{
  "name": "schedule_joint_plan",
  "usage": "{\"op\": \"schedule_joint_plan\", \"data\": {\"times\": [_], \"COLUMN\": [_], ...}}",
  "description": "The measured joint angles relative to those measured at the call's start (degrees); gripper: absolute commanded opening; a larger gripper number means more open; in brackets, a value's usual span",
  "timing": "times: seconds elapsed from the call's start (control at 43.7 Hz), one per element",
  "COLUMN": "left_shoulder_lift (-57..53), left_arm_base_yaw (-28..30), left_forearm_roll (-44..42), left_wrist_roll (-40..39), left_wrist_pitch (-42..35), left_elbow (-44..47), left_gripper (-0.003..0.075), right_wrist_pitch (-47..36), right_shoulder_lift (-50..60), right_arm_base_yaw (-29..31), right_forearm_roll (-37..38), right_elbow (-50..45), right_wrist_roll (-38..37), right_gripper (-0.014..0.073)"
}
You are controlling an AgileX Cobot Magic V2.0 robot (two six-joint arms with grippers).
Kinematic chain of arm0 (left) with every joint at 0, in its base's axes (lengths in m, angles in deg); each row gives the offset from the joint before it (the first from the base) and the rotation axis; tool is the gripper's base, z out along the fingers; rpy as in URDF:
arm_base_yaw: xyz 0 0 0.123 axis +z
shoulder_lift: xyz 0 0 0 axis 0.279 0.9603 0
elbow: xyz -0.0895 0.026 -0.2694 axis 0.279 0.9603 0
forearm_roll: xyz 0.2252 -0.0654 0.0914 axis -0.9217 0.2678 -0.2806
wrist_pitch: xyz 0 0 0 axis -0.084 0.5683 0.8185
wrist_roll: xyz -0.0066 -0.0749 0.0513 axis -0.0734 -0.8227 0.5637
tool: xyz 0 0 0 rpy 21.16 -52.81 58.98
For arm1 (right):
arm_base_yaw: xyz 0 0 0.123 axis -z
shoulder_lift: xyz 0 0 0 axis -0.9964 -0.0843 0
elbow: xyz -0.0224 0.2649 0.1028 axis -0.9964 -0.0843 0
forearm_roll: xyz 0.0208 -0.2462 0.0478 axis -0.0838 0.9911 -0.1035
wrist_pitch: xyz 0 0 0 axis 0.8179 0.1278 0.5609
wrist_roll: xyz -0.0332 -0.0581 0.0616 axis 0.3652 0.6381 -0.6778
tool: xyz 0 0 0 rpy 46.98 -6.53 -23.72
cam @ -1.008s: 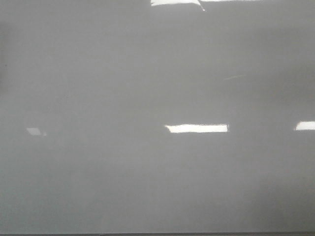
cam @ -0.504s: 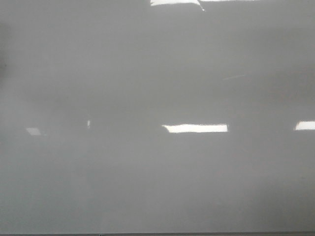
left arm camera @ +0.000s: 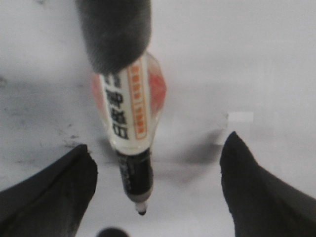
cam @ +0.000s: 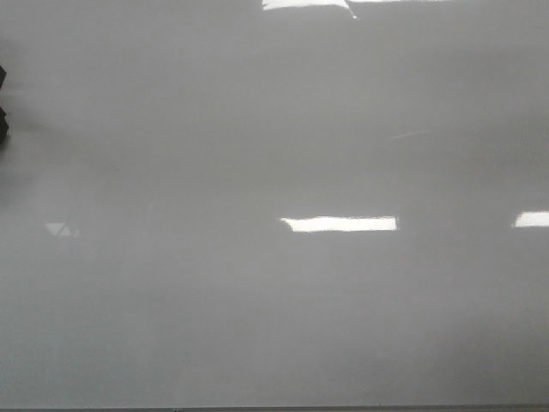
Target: Write number 7 on whiteboard
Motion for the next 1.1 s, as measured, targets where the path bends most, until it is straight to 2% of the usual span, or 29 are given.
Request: {"op": "schedule_joint_plan", "data": {"times": [0.115, 0.366, 0.55, 0.71, 0.824, 0.916, 1.099], "left_shoulder_lift": [0.4, 0.4, 0.4, -1.4, -4.7, -7.4, -9.1], "left_arm_base_yaw": [0.0, 0.0, 0.0, 0.0, -0.4, -2.2, -9.3], "left_forearm_roll": [0.0, 0.0, 0.0, 0.0, 0.0, 0.0, 0.7], "left_wrist_roll": [0.0, -0.1, -0.1, -0.1, 2.4, 6.8, 18.0], "left_wrist_pitch": [-1.2, -2.2, -1.9, 1.5, 6.2, 12.8, 29.5], "left_elbow": [0.0, 0.0, 0.0, 0.0, -0.2, -1.7, -8.1], "left_gripper": [0.0414, 0.0159, 0.0048, -0.0016, -0.0020, -0.0020, -0.0020], "right_wrist_pitch": [0.0, 0.0, 0.0, -0.2, -0.2, -0.2, 1.4], "right_shoulder_lift": [0.0, 0.0, 0.0, 0.0, 0.0, 0.0, -0.8], "right_arm_base_yaw": [0.0, 0.0, 0.0, 0.0, 0.0, 0.0, 0.0], "right_forearm_roll": [0.0, 0.0, 0.0, 0.0, 0.0, 0.0, 0.0], "right_elbow": [0.0, 0.0, 0.0, 0.0, 0.0, 0.1, 0.1], "right_wrist_roll": [0.0, 0.0, 0.1, 0.1, 0.0, -0.9, -2.2], "right_gripper": [0.0662, 0.0662, 0.0662, 0.0662, 0.0652, 0.0638, 0.0633]}}
